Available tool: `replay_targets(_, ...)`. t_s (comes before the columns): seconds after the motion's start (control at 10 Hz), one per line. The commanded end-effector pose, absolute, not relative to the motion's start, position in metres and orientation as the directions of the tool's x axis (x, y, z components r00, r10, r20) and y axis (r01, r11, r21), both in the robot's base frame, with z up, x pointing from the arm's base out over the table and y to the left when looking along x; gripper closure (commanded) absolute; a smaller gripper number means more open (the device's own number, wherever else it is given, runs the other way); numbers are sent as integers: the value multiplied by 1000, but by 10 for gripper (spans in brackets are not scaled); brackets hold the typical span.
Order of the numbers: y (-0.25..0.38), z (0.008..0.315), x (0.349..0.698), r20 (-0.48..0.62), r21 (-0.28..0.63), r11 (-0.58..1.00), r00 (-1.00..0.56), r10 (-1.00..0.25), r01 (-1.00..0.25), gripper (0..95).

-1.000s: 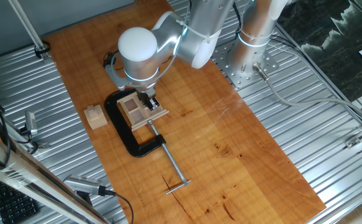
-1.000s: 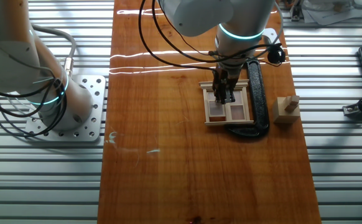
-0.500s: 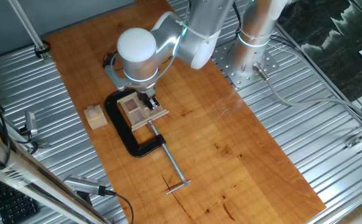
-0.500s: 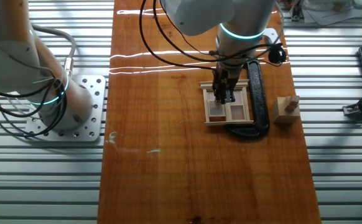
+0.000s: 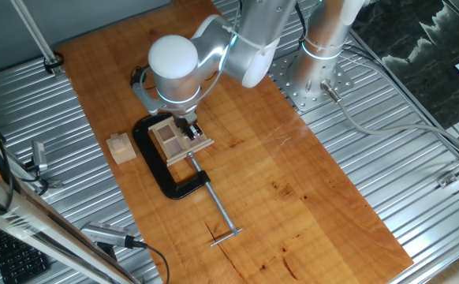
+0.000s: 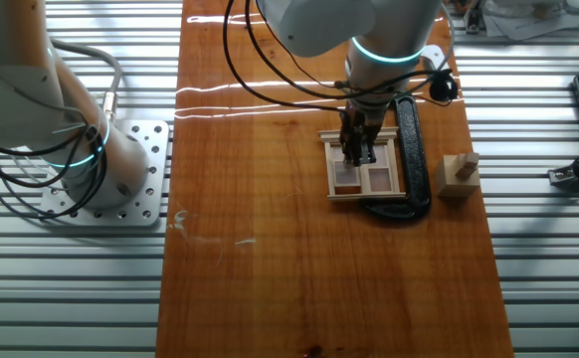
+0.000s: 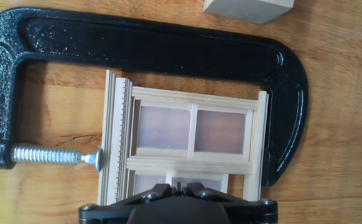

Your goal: Open a sliding window

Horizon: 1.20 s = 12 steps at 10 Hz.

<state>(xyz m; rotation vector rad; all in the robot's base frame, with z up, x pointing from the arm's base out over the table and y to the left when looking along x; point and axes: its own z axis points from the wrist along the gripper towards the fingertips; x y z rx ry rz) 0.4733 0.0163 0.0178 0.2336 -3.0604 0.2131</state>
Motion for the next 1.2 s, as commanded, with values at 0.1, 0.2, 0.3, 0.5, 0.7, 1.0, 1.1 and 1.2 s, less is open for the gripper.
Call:
replay_targets(0.1,17,18,473,77,-129,980,-986,-145,-154,950)
replay_targets(0.2,17,18,473,78,-128,980,-986,-145,-154,950)
replay_targets(0.3,17,18,473,78,-125,980,-987,-144,-153,950)
replay_targets(0.5,17,18,474,78,-121,981,-986,-146,-154,950)
replay_targets(0.7,17,18,474,78,-118,981,-986,-147,-156,950)
replay_targets(1.0,17,18,474,80,-114,982,-986,-144,-152,950)
replay_targets(1.1,17,18,474,80,-114,982,-986,-144,-153,950)
replay_targets(1.2,17,18,474,81,-114,982,-986,-144,-153,950)
